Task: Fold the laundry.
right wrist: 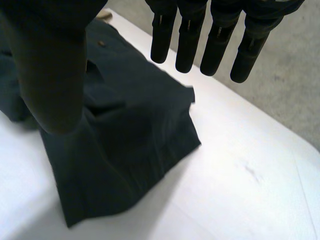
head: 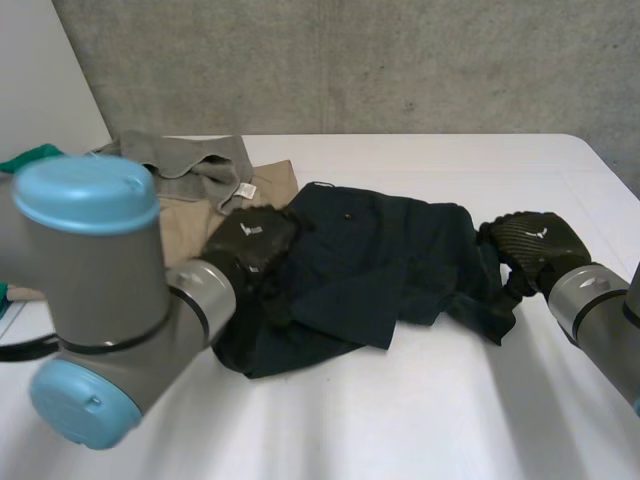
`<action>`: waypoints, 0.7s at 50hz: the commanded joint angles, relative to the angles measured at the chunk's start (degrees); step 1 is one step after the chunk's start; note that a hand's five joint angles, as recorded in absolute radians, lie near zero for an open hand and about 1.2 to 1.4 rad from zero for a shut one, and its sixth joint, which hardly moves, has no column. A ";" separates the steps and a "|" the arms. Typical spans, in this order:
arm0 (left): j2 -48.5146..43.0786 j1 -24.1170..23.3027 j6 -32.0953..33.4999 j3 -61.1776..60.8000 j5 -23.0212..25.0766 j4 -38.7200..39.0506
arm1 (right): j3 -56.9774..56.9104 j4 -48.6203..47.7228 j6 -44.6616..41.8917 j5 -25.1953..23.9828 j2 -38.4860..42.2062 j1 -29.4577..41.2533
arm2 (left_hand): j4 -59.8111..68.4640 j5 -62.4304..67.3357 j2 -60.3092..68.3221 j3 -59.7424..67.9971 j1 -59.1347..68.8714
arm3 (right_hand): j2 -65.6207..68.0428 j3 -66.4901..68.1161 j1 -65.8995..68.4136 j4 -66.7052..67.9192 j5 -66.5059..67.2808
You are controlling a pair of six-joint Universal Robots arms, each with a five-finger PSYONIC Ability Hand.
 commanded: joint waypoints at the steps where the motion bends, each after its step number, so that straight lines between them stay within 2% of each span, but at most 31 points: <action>1: 4.20 4.76 2.10 3.88 1.13 -4.14 | -1.34 3.11 -0.11 1.10 -4.80 10.30 | -0.59 -0.71 -0.85 -0.97 -0.92 | 0.40 0.67 0.21 1.52 2.53; 6: 2.54 11.69 8.87 5.03 1.57 -8.09 | -3.62 4.61 -0.11 4.08 -2.08 18.83 | -0.59 -0.71 -0.85 -0.97 -0.92 | 0.40 0.67 0.21 1.52 2.53; 11: -2.20 19.25 19.40 3.63 3.67 -9.86 | -6.69 3.38 -0.55 9.17 5.99 25.33 | -0.59 -0.71 -0.85 -0.97 -0.92 | 0.90 1.17 0.72 2.02 3.04; 14: -5.02 22.33 22.93 2.13 6.39 -9.07 | -9.07 0.67 -0.46 11.29 11.35 27.35 | -0.59 -0.71 -0.85 -0.97 -0.92 | 0.90 1.17 0.72 2.02 3.04; 18: -7.39 24.80 24.00 0.46 9.99 -7.40 | -11.62 -2.41 -0.38 12.52 17.33 28.94 | -0.93 -1.04 -1.18 -1.31 -1.26 | 1.07 1.34 0.88 2.19 3.20; 23: -8.19 26.21 23.91 -1.12 12.73 -4.94 | -13.56 -7.86 -0.46 14.45 21.83 30.26 | -1.60 -1.71 -1.85 -1.98 -1.93 | 5.41 5.68 5.23 6.53 7.55; 24: -8.19 26.30 23.91 -1.30 12.99 -4.59 | -13.73 -9.00 -0.64 15.07 22.27 30.44 | -1.77 -1.88 -2.02 -2.15 -2.10 | 12.27 12.54 12.09 13.39 14.40; 25: -8.02 26.30 23.82 -1.74 13.60 -3.89 | -13.91 -11.19 -0.81 16.73 22.53 30.70 | -2.10 -2.22 -2.36 -2.48 -2.43 | 35.49 35.76 35.30 36.61 37.62; 27: -8.02 26.04 23.82 -2.18 14.31 -3.01 | -14.00 -13.22 -1.16 18.84 21.93 30.53 | -2.44 -2.55 -2.69 -2.82 -2.77 | 54.16 54.43 53.98 55.28 56.29; 31: -8.63 24.55 23.91 -2.44 14.23 -0.81 | -12.95 -13.59 -1.78 19.38 17.80 29.83 | -3.16 -3.27 -3.41 -3.54 -3.49 | 54.25 54.52 54.06 55.37 56.38; 35: -10.12 22.52 24.26 -2.09 13.79 0.60 | -11.36 -13.24 -1.34 15.00 11.65 27.63 | -3.16 -3.27 -3.41 -3.54 -3.49 | 54.25 54.52 54.06 55.37 56.38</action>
